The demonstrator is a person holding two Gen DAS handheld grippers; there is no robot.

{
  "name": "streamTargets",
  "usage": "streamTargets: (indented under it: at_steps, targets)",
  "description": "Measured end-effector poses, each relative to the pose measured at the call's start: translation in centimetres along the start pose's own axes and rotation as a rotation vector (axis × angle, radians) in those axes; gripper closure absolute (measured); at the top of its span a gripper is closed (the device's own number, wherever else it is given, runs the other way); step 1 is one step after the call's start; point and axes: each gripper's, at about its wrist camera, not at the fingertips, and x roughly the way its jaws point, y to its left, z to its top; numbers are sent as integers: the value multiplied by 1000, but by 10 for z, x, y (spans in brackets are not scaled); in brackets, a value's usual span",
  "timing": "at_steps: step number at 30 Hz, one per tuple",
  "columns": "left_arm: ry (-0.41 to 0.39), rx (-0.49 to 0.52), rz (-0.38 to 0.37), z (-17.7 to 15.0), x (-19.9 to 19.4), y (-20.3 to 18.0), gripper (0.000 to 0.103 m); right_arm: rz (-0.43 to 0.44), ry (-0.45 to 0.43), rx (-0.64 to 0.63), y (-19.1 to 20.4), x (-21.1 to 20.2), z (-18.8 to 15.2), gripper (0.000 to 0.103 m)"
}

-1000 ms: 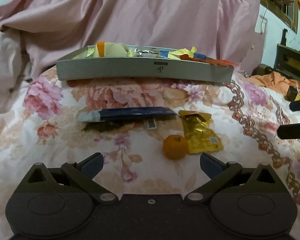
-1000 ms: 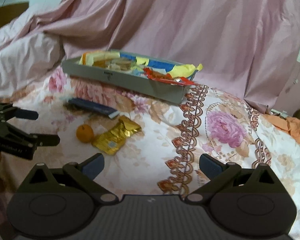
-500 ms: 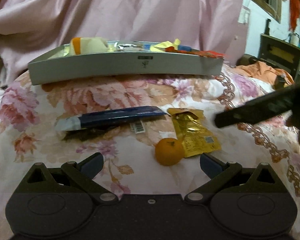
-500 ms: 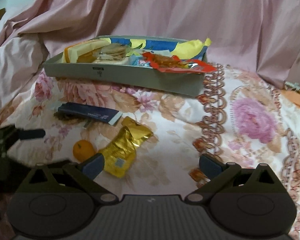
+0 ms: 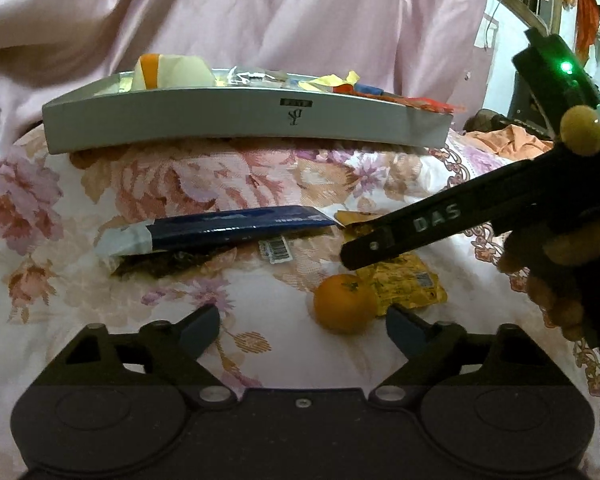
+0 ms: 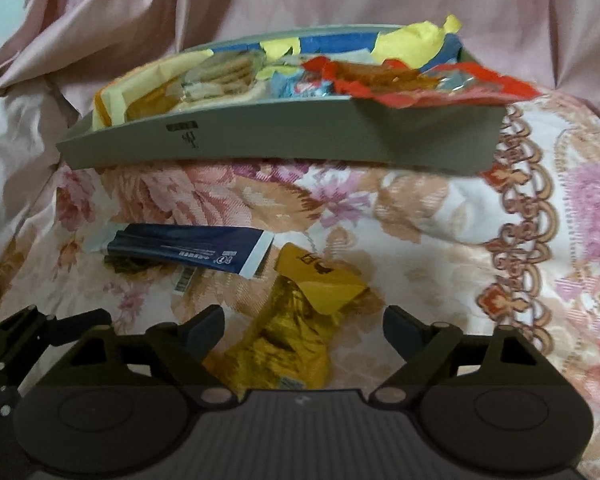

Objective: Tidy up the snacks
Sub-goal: 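Lower the right tool onto the gold foil packet and close it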

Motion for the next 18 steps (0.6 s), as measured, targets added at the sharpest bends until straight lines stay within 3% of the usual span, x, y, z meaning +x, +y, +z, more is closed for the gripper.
streamTargets:
  at_steps: [4,6,11,18]
  targets:
    - [7,-3,-26,-1,3,1,26,-14,-6,-41,8,5,-2,25]
    - [6,-3,-31,-2,3,2,29,-17,-16,-69,10,4,-4,37]
    - [4,10,-48,-2,3,0,32,13,-34,-68,6,-2,-8,55]
    - [8,19,-57,-2,3,0,34,106,-35,-106,9,-14,-18,63]
